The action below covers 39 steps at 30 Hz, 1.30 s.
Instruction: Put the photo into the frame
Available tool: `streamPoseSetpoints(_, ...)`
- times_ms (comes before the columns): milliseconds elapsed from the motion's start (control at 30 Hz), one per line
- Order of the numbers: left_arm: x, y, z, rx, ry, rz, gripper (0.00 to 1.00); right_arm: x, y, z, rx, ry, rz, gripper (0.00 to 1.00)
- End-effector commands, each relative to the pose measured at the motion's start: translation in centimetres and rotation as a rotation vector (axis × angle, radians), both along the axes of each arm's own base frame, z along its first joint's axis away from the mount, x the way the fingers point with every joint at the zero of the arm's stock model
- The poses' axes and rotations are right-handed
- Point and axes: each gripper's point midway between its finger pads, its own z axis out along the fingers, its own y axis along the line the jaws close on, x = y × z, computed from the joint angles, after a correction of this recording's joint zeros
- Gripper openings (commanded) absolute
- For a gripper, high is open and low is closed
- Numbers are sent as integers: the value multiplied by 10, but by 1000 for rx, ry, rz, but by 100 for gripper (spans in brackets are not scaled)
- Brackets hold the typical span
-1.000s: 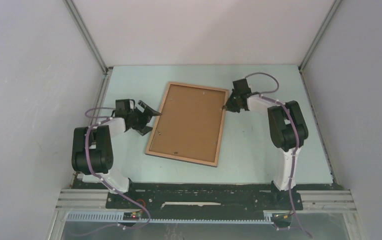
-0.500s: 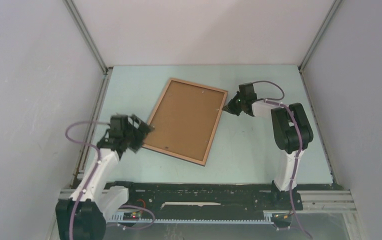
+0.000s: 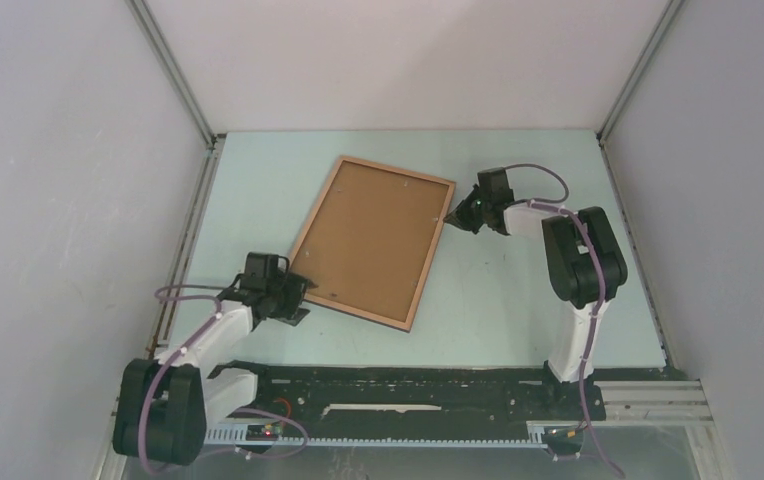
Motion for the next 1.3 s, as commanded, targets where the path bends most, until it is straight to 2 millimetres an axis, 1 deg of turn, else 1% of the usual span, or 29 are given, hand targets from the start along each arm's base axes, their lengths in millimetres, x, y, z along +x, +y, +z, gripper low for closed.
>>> streamPoseSetpoints(0,28,3,11,35,-58,25,65,-2,-7,18,-54,-60,5,0)
streamPoseSetpoints(133,30,18,5,184,-3,-62,54,-4,-18,35,-133,-106,16,6)
streamPoseSetpoints(267,29,26,-4,302,55,-224,41,-5,-34,48,-223,-142,-1,9)
streamPoseSetpoints(333,30,29,-11,351,97,-324,40,-5,-40,53,-252,-153,-1,12)
streamPoseSetpoints(400,35,28,-15,382,130,-449,34,-5,-46,57,-278,-164,-3,21)
streamPoseSetpoints(467,40,30,-16,419,172,-558,26,-5,-53,62,-315,-180,-7,33)
streamPoseSetpoints(533,53,29,-10,442,170,-663,20,-2,-51,68,-331,-221,44,46)
streamPoseSetpoints(600,63,27,-6,463,158,-760,18,2,-48,72,-338,-240,93,57)
streamPoseSetpoints(633,68,28,-4,483,156,-803,17,4,-46,69,-340,-234,127,60)
streamPoseSetpoints(700,74,34,0,542,163,-878,15,12,-43,68,-362,-229,177,68)
streamPoseSetpoints(767,76,42,0,603,181,-923,13,25,-39,69,-389,-229,248,77)
streamPoseSetpoints(800,76,43,-1,614,183,-935,13,32,-37,65,-398,-202,284,78)
streamPoseSetpoints(833,76,43,-3,615,179,-944,13,41,-36,66,-416,-177,305,79)
streamPoseSetpoints(867,77,42,-3,623,168,-947,12,46,-41,57,-452,-117,311,80)
streamPoseSetpoints(933,82,43,-1,658,156,-957,12,53,-38,47,-478,-67,350,81)
streamPoseSetpoints(967,86,45,2,675,153,-958,12,54,-37,41,-487,-49,365,81)
streamPoseSetpoints(1100,101,50,13,716,161,-954,12,57,-44,28,-527,8,360,82)
streamPoseSetpoints(1267,112,49,0,664,202,-952,9,56,-45,22,-519,29,352,82)
